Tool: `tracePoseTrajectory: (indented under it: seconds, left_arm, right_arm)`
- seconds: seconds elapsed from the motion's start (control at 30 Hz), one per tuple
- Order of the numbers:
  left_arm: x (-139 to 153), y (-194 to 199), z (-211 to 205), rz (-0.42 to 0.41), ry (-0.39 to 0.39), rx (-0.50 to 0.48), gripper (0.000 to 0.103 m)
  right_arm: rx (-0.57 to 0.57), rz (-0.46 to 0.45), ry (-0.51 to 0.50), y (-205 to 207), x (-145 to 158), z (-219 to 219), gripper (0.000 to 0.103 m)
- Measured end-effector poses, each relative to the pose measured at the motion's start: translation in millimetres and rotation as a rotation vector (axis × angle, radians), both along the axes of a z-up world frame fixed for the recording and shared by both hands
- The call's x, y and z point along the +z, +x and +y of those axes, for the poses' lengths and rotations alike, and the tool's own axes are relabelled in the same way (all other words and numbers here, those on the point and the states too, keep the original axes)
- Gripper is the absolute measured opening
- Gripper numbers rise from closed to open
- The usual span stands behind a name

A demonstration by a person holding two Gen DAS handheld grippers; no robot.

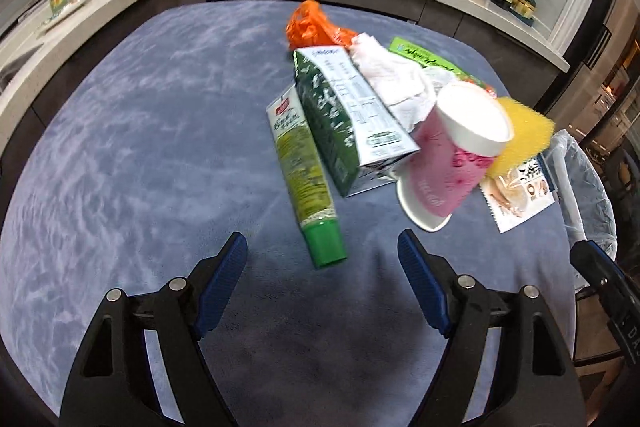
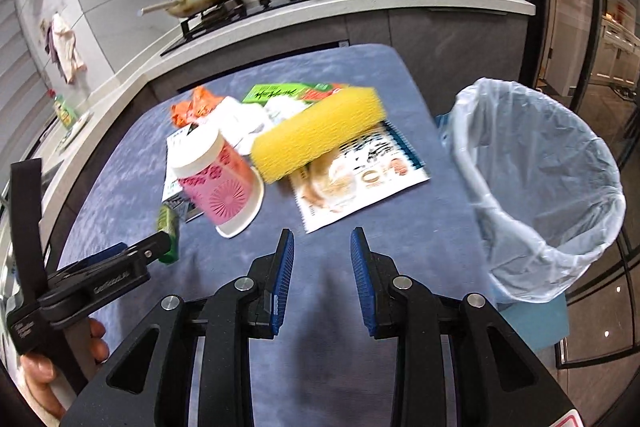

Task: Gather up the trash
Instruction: 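Grasp the green tube with the left tool while the right tool grasps the pink paper cup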

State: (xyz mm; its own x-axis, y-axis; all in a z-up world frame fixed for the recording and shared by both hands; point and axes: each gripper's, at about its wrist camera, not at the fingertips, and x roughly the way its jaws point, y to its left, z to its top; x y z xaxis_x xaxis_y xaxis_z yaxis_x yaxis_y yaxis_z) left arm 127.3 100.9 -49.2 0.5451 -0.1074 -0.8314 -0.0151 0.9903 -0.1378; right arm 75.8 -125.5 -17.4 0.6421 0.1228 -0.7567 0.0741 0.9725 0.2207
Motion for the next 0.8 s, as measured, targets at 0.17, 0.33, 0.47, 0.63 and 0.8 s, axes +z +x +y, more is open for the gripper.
tracePoseTrajectory:
  seconds: [0.17,0.33,0.47,0.63,0.8]
  left_arm:
    - [-14.4,10.2,8.1,0.028,-0.065,0.015,0.068]
    - [-20.3,16.0,9.9,0.036,-0.065,0.012,0.051]
    - [-19.6,17.0,10.7,0.052,-0.081,-0.027,0.025]
    - [-18.5,10.6,15.0,0.068,-0.085,-0.039,0.024]
    - [-14.1,0.1,20.8,0.075,-0.081,-0.031,0.023]
  right_arm:
    - [0.018,0.017,-0.004,5.0,-5.3,7.9,0.029]
    - [0.034,0.030,-0.010,10.4,-9.0,15.5,0.029]
    - [0.046,0.037,-0.007,14.4,-12.1,21.5,0.029]
    - [0.068,0.043,-0.002,17.5,-15.5,33.3,0.038]
    - [0.099,0.029,-0.005,25.1,-16.3,50.2,0.046]
